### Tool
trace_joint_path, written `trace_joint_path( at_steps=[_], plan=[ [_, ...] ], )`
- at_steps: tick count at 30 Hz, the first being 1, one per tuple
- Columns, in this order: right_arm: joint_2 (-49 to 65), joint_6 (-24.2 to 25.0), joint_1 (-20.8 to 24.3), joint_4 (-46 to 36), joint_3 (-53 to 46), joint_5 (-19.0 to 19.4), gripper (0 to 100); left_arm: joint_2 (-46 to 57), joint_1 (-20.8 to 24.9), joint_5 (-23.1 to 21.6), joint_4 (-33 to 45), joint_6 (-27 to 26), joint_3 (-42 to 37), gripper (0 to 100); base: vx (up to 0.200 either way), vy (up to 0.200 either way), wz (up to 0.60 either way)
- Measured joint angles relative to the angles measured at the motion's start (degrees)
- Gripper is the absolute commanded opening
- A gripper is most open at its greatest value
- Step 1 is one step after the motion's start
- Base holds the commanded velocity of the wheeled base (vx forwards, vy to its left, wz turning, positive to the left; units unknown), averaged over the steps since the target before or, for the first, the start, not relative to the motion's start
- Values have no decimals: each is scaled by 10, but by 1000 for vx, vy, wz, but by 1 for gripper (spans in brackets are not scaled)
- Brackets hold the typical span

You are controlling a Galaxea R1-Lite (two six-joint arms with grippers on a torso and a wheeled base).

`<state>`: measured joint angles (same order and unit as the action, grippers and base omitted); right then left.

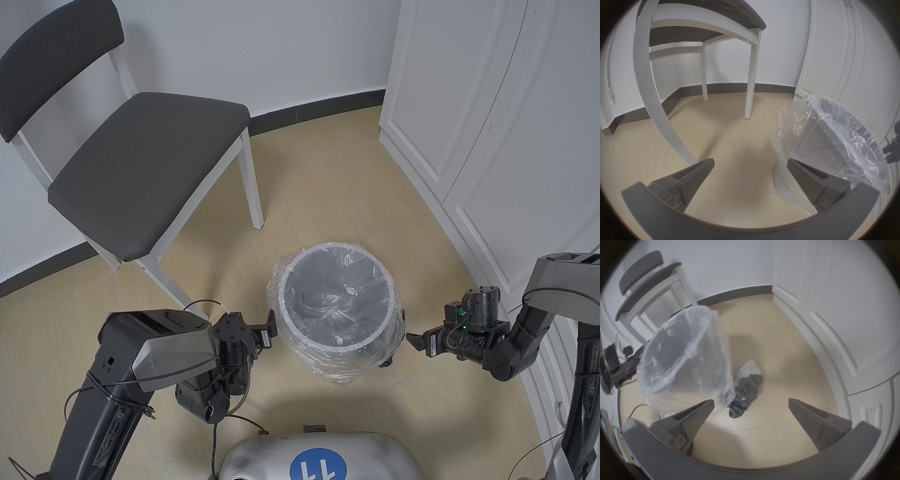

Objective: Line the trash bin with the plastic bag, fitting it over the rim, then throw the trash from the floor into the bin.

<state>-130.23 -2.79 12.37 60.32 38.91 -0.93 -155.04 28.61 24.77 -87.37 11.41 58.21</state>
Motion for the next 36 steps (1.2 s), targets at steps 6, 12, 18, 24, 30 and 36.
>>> trace_joint_path(
  at_steps=[6, 12, 18, 24, 30, 36],
  plan=[
    [3, -21, 14, 4, -33, 29, 100, 0, 0, 0, -1, 0, 0, 100, 0, 0, 0],
    [-44, -17, 27, 41, -14, 27, 100, 0, 0, 0, -1, 0, 0, 100, 0, 0, 0],
    [-114, 1, 29, 101, 26, 23, 100, 0, -1, 1, -2, 0, 0, 100, 0, 0, 0],
    [-154, 39, 30, 108, 58, 25, 100, 0, 0, 1, -2, 0, 0, 100, 0, 0, 0],
    [-166, 49, 28, 88, 66, 29, 100, 0, 2, 1, -2, 1, 0, 100, 0, 0, 0],
    [-166, 68, 27, 58, 75, 28, 100, 0, 3, 1, -2, 2, 0, 100, 0, 0, 0]
  ],
)
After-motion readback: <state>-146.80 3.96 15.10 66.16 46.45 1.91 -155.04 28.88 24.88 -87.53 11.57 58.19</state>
